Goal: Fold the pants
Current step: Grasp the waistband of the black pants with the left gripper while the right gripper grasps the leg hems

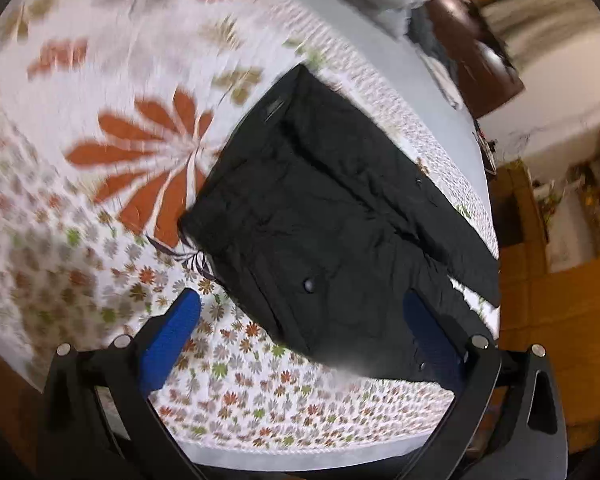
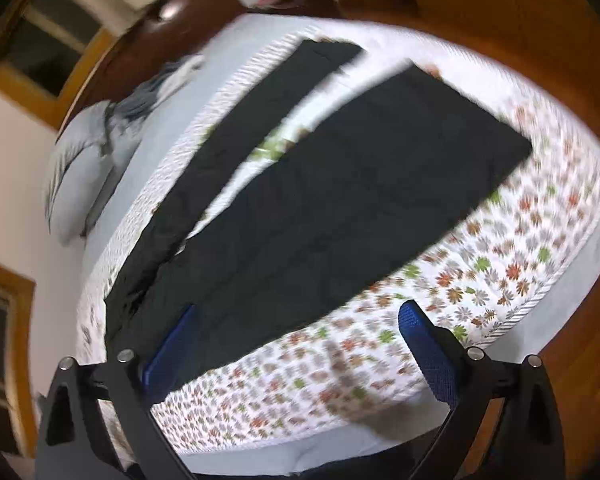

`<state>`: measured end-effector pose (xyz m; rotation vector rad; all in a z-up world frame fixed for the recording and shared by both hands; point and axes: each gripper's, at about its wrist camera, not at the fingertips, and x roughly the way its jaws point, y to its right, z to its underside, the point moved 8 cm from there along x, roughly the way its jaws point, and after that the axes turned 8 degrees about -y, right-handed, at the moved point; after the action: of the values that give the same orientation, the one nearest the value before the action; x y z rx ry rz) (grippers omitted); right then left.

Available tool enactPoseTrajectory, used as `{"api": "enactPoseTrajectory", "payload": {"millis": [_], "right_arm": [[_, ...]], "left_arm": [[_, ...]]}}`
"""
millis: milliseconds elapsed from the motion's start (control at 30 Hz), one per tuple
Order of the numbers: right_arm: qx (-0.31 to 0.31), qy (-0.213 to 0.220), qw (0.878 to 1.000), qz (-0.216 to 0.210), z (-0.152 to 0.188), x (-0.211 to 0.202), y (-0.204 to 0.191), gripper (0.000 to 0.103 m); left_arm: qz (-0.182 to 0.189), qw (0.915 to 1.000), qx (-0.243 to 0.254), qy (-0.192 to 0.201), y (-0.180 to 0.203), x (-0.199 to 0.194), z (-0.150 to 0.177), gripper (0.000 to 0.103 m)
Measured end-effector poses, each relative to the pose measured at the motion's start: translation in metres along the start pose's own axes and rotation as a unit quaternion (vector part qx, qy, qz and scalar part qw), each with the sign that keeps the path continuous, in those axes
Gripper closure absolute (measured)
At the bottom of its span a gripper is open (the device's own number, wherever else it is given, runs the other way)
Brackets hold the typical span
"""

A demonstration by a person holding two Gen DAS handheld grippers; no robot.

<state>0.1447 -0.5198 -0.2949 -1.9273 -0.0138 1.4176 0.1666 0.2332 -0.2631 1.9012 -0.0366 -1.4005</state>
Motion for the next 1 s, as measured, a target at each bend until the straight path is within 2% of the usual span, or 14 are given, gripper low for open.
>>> {"api": "enactPoseTrajectory", "payload": {"millis": [67, 167, 300, 433, 467, 500, 533, 600, 700, 800, 900, 1000], "right_arm": [[0.025, -0.009, 1.000, -0.007, -0.005, 0.010, 0.017, 0.003], [0.032, -0.005, 0.999, -0.010, -0.012, 0.017, 0.030, 0.003], [0.040, 0.002, 0.999, -0.020, -0.023, 0.026, 0.038, 0.003], [0.066, 0.006, 0.997, -0.041, -0.038, 0.027, 0.052, 0.003], [0.076, 0.011, 0.996, -0.048, -0.043, 0.025, 0.057, 0.003], [0.087, 0.018, 0.994, -0.055, -0.047, 0.022, 0.063, 0.003], [0.107, 0.028, 0.992, -0.066, -0.054, 0.017, 0.074, 0.003], [0.143, 0.048, 0.984, -0.097, -0.067, 0.007, 0.092, 0.004], [0.176, 0.065, 0.975, -0.120, -0.083, 0.001, 0.115, 0.011], [0.184, 0.066, 0.973, -0.121, -0.091, 0.003, 0.127, 0.014], [0.190, 0.072, 0.970, -0.132, -0.101, 0.006, 0.143, 0.019], [0.199, 0.077, 0.965, -0.150, -0.111, 0.010, 0.155, 0.019]], "left_arm": [[0.017, 0.9991, -0.036, -0.016, -0.013, 0.017, -0.009, 0.003], [-0.012, 0.9979, -0.058, -0.024, -0.030, 0.036, -0.021, 0.003], [-0.034, 0.9964, -0.063, -0.044, -0.038, 0.062, -0.027, 0.003], [-0.050, 0.9968, -0.051, -0.036, -0.034, 0.071, -0.034, 0.005], [-0.045, 0.9972, -0.050, -0.032, -0.033, 0.071, -0.035, 0.015], [-0.043, 0.9973, -0.050, -0.032, -0.031, 0.072, -0.036, 0.031], [-0.055, 0.9966, -0.051, -0.034, -0.035, 0.074, -0.038, 0.034], [-0.060, 0.9962, -0.055, -0.031, -0.040, 0.077, -0.039, 0.048], [-0.052, 0.9962, -0.065, -0.027, -0.045, 0.075, -0.040, 0.052], [-0.042, 0.9967, -0.064, -0.025, -0.047, 0.075, -0.038, 0.051], [-0.038, 0.9975, -0.053, -0.027, -0.043, 0.078, -0.037, 0.038], [-0.042, 0.9977, -0.047, -0.025, -0.037, 0.082, -0.037, 0.023]]}}
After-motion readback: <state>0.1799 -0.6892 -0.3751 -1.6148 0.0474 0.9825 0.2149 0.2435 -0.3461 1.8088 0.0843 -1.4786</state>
